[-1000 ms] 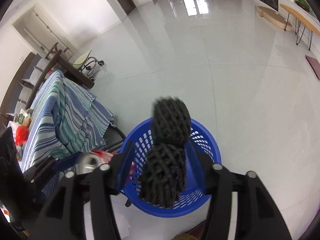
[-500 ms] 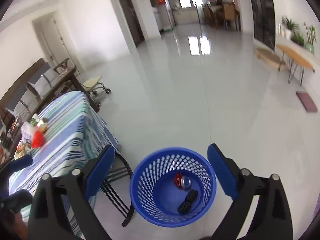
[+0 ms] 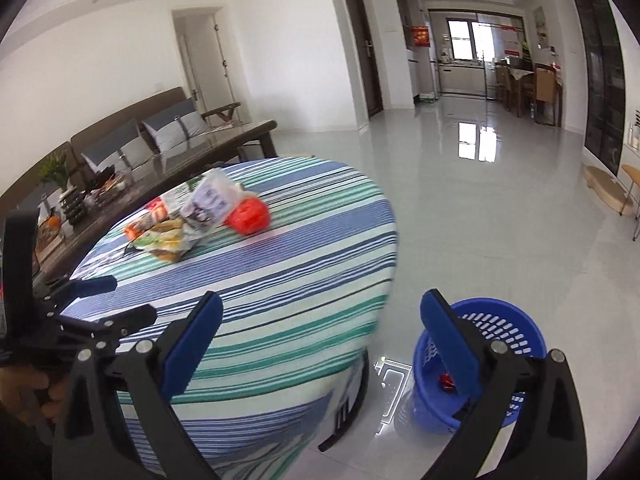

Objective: Collect trash
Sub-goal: 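Move both tools back to the table toward the snack bags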

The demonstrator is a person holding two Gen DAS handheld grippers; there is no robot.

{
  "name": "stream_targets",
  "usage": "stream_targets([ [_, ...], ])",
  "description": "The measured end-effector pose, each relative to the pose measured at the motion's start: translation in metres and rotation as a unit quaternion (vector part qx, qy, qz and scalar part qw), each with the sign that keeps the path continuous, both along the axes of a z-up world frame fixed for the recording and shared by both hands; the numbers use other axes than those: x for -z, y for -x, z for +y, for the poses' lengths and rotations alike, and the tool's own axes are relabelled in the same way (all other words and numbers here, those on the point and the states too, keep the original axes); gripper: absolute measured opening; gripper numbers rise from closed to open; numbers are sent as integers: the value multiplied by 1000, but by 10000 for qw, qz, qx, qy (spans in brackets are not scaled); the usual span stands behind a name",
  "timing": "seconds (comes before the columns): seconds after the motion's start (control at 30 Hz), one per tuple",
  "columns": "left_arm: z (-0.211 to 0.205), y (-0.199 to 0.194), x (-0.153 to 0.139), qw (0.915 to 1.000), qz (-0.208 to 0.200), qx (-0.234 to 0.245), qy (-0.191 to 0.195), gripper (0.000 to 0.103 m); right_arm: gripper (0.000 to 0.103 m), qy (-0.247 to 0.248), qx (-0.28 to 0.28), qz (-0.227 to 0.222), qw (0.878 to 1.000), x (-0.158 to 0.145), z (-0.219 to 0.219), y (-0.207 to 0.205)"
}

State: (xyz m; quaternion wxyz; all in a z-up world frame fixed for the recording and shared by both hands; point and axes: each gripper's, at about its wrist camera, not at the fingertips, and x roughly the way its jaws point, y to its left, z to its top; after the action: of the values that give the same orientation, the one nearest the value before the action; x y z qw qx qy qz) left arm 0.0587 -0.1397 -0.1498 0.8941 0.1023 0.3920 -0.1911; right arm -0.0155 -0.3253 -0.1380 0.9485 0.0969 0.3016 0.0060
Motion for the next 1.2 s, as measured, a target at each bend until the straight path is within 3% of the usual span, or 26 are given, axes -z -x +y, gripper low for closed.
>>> stream_targets([
  [0.23, 73, -25, 11, 9981, 137, -603, -26, 98, 96, 207, -436, 418, 9980, 10, 60, -33],
  [0.4, 101, -33, 19, 9963, 194, -833, -47, 98, 96, 389, -651, 686, 9948, 16, 93, -49],
  [0.73, 110, -43, 27, 9961, 237, -849, -83, 98, 96, 612, -839, 1021, 9893, 28, 115, -64],
  [0.97, 114, -50, 33, 9956, 489, -799, 51, 98, 96, 673, -851, 1199, 9868, 33, 113, -69],
  [1.2, 140, -64, 33, 9950, 628, -743, 201, 98, 96, 932, -1238, 1229, 9802, 22, 129, -98],
])
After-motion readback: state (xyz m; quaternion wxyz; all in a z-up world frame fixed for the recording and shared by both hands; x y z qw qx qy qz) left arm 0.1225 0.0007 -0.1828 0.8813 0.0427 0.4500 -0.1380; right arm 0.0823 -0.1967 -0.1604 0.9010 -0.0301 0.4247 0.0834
